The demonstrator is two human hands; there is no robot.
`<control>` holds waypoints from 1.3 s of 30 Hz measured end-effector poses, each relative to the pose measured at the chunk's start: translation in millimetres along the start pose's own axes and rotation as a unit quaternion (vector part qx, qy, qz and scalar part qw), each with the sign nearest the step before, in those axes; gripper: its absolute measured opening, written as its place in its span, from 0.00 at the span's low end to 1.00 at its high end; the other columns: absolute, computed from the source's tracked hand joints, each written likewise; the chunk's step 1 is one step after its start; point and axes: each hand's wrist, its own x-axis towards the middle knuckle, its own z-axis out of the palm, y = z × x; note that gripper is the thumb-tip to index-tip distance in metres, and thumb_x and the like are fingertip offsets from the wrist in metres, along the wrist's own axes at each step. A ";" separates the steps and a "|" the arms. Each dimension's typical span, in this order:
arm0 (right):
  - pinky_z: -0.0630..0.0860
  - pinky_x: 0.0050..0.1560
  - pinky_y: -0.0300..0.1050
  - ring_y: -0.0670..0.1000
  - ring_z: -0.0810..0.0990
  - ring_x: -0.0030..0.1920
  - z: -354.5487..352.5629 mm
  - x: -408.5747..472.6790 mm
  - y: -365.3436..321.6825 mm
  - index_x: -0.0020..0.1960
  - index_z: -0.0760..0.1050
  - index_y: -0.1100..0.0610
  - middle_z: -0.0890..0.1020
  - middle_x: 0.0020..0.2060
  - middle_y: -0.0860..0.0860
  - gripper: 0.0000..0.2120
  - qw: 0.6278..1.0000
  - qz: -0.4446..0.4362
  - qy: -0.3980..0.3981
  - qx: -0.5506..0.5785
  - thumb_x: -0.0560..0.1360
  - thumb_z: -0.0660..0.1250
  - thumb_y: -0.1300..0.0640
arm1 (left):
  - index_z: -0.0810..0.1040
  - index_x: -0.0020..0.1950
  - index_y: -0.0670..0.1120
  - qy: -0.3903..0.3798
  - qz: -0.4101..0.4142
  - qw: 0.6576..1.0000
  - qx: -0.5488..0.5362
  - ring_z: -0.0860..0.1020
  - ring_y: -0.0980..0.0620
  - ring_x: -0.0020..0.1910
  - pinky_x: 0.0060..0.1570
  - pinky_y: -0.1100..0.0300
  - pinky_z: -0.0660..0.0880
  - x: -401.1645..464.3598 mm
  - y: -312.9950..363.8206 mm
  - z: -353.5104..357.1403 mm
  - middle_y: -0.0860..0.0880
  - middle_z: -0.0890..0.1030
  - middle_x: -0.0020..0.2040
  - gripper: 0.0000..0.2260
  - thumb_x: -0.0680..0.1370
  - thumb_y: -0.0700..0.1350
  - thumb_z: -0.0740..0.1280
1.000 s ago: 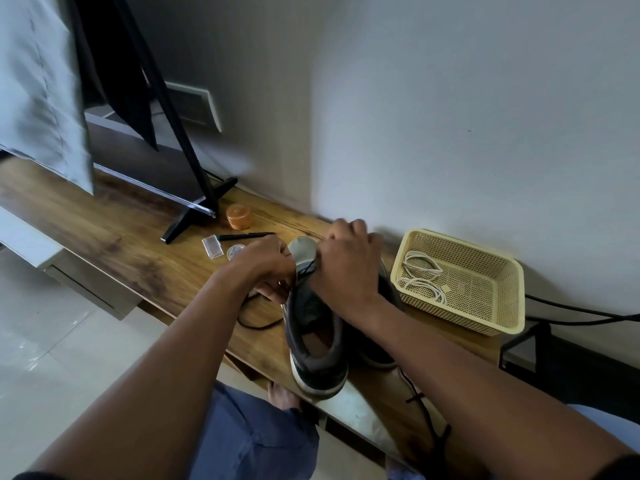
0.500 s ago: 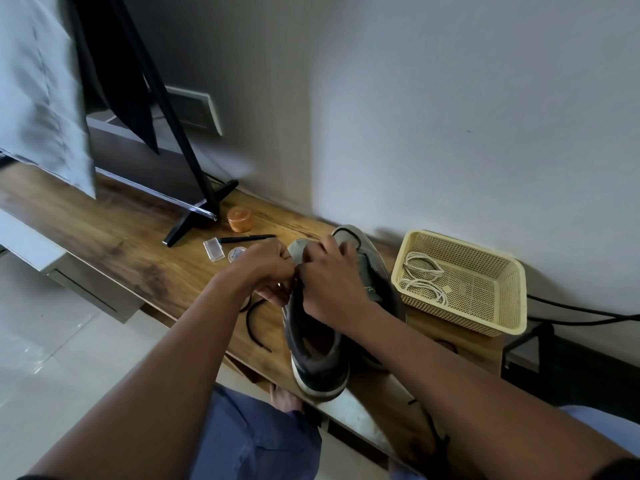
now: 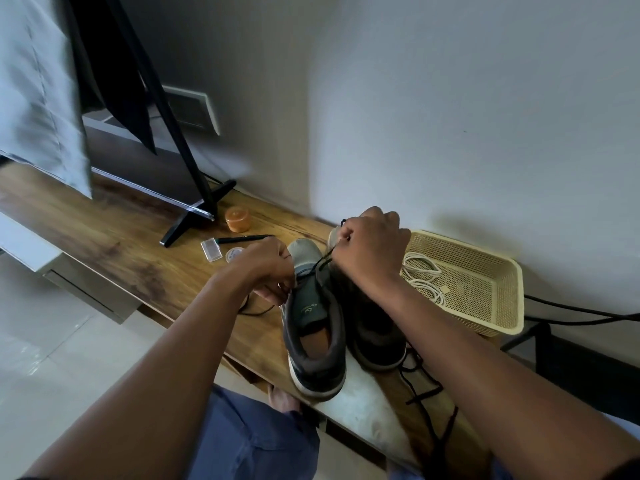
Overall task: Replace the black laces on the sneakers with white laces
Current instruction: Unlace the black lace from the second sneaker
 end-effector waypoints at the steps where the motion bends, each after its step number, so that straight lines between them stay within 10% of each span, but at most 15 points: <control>1: 0.63 0.49 0.50 0.57 0.72 0.54 1.7 -2.5 -1.4 0.43 0.82 0.45 0.76 0.48 0.46 0.09 0.999 -0.030 -0.019 0.004 0.67 0.64 0.49 | 0.77 0.48 0.41 0.001 -0.001 1.000 0.002 0.87 0.40 0.35 0.33 0.50 0.84 0.3 -0.4 -0.4 0.39 0.86 0.35 0.10 0.74 0.28 0.72; 8: 0.60 0.60 0.60 0.58 0.66 0.61 20.9 -36.6 -27.8 0.48 0.84 0.46 0.77 0.56 0.49 0.11 0.957 -0.226 -0.143 -0.115 0.69 0.66 0.47 | 0.78 0.51 0.40 0.007 0.007 1.000 0.009 0.87 0.41 0.36 0.36 0.48 0.85 1.4 1.9 0.0 0.37 0.86 0.40 0.08 0.77 0.29 0.69; 23: 0.70 0.50 0.52 0.55 0.72 0.52 3.6 -12.7 -8.0 0.42 0.83 0.48 0.76 0.47 0.45 0.06 1.000 0.000 0.028 -0.008 0.69 0.67 0.53 | 0.77 0.48 0.41 0.012 -0.002 1.000 -0.008 0.87 0.39 0.36 0.35 0.47 0.85 -2.4 5.3 2.4 0.36 0.86 0.40 0.09 0.75 0.28 0.70; 31: 0.65 0.61 0.60 0.58 0.67 0.62 13.0 -32.0 -24.0 0.49 0.82 0.46 0.74 0.57 0.49 0.16 0.967 -0.189 -0.153 -0.074 0.65 0.63 0.48 | 0.78 0.48 0.40 0.019 0.004 1.000 -0.004 0.87 0.40 0.35 0.37 0.44 0.86 0.7 2.1 1.4 0.39 0.86 0.34 0.08 0.75 0.28 0.68; 39: 0.65 0.58 0.56 0.56 0.69 0.59 16.6 -35.5 -21.5 0.42 0.83 0.50 0.77 0.52 0.47 0.10 0.978 -0.170 -0.097 -0.068 0.66 0.64 0.52 | 0.78 0.51 0.40 0.016 -0.003 1.000 -0.008 0.87 0.40 0.35 0.36 0.46 0.86 0.9 1.3 2.4 0.38 0.86 0.37 0.08 0.76 0.29 0.69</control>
